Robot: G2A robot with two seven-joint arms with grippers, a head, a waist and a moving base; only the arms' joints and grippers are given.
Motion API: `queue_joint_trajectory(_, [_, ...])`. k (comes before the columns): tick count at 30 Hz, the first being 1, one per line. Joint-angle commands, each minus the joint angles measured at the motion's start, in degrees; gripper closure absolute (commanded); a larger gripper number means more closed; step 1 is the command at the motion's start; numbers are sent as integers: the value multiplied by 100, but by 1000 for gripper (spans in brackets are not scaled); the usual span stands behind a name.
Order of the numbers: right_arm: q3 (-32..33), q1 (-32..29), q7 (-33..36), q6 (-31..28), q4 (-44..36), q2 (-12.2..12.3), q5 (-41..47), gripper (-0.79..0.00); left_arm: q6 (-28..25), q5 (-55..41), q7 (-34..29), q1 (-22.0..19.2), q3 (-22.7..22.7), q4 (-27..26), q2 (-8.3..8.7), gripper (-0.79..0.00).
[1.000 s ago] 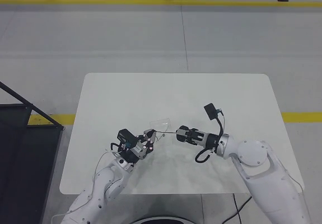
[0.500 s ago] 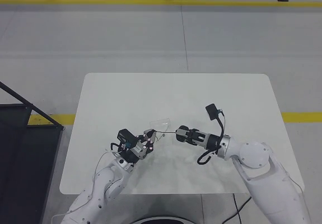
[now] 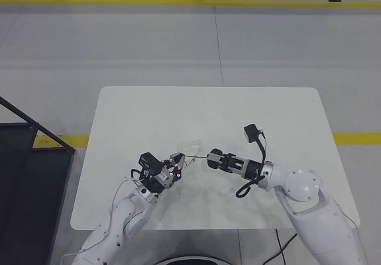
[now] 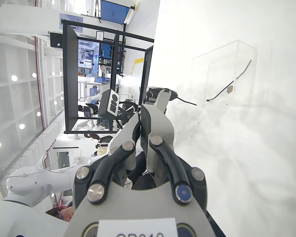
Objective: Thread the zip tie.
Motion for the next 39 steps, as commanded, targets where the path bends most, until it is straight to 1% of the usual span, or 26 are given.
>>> queue_joint_trajectory(1, [-5, 5, 18, -5, 10, 0, 6, 0, 0, 0, 0, 0, 0, 0, 0, 0])
queue_joint_trajectory(14, [-18, -19, -58, -193, 66, -18, 265, 0, 0, 0, 0, 0, 0, 0, 0, 0])
queue_joint_trajectory(19, [-30, 1, -45, -166, 80, -18, 256, 0, 0, 0, 0, 0, 0, 0, 0, 0])
queue_joint_trajectory(30, [-45, 76, 48, 106, 21, 16, -264, 0, 0, 0, 0, 0, 0, 0, 0, 0])
queue_joint_trajectory(33, [17, 91, 201, 395, -38, 53, -515, 0, 0, 0, 0, 0, 0, 0, 0, 0])
queue_joint_trajectory(39, [-12, 82, 213, 668, -175, 72, -770, 0, 0, 0, 0, 0, 0, 0, 0, 0])
